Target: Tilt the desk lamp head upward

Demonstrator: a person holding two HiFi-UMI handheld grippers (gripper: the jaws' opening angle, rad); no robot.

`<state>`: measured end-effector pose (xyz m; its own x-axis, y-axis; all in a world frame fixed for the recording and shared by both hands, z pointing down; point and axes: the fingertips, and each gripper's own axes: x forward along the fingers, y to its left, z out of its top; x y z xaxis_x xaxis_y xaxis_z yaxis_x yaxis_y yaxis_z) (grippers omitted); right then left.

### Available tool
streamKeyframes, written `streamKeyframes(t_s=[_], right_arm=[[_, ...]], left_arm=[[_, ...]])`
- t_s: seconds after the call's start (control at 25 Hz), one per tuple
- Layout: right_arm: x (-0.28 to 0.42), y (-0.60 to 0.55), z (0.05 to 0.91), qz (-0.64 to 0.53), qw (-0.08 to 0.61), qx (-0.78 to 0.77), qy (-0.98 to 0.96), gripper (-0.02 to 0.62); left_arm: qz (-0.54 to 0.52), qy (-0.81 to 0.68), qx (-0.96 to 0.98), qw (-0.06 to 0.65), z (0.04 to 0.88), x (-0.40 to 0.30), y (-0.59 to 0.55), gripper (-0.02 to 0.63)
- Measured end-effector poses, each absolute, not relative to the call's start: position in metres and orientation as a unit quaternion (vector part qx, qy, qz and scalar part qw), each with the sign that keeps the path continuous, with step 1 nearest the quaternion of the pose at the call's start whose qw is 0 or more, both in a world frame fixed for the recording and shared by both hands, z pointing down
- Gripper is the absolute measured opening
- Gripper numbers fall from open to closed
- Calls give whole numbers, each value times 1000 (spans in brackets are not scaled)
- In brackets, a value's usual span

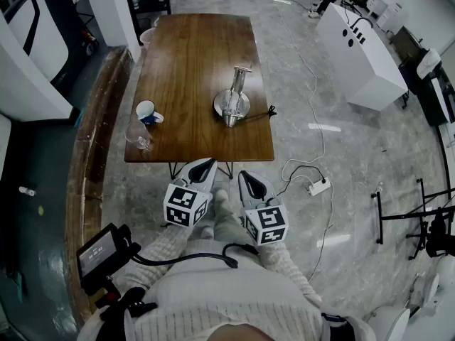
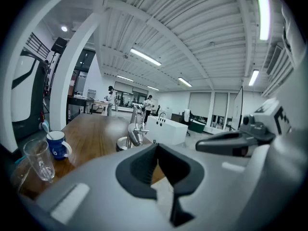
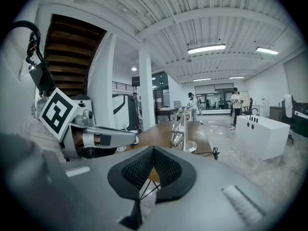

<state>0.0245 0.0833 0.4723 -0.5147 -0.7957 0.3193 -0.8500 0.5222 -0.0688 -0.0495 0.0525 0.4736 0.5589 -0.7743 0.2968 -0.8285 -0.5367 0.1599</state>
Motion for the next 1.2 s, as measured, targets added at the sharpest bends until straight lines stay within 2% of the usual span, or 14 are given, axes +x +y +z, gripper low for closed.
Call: streamKeyframes(t_s=[0.16, 0.28, 0.64, 1.0, 1.2], right_arm=[[29, 59, 459, 61, 133, 471, -870, -2], [38, -3, 455, 28, 146, 466, -872, -2], [46, -113, 441, -3, 138, 444, -885, -2], [55, -145, 440, -10, 152, 437, -887, -2], [48, -167, 448, -76, 201, 410, -887, -2]], left_arm=[[94, -469, 869, 130, 464, -54, 27, 8], [95, -477, 865, 125, 465, -55, -31, 8], [129, -489, 857, 98, 464, -68, -152, 8], [176, -320, 925, 104, 484, -33, -200, 9], [166, -269, 943, 102, 491, -19, -231, 21]])
